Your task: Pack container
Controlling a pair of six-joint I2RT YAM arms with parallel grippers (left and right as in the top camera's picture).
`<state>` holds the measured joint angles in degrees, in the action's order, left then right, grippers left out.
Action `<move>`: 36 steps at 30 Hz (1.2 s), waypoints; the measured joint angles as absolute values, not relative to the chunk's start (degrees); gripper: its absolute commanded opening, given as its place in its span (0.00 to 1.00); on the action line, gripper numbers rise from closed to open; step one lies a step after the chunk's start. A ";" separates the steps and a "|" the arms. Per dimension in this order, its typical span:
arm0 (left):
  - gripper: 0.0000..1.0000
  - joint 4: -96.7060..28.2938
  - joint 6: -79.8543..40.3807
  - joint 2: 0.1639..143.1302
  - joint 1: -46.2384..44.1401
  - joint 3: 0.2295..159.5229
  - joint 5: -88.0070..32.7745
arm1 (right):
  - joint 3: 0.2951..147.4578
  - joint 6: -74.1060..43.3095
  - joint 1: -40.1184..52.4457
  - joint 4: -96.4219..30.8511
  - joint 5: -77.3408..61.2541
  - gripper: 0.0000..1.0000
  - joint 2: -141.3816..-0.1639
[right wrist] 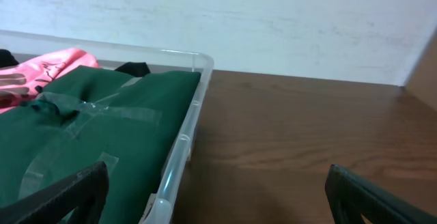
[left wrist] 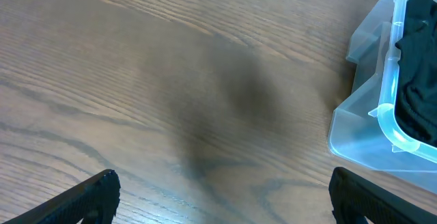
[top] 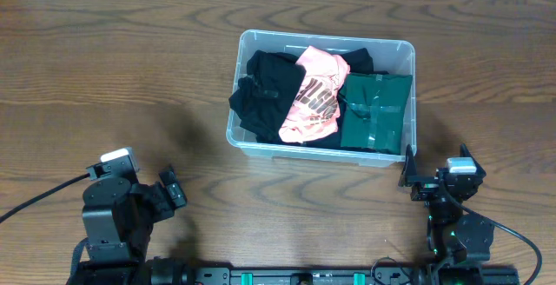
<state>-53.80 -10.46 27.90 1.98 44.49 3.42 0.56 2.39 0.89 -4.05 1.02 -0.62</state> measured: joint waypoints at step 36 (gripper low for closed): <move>0.98 -11.64 -10.48 0.84 -0.86 6.63 2.74 | 0.51 2.79 0.89 -4.05 0.99 0.99 -0.62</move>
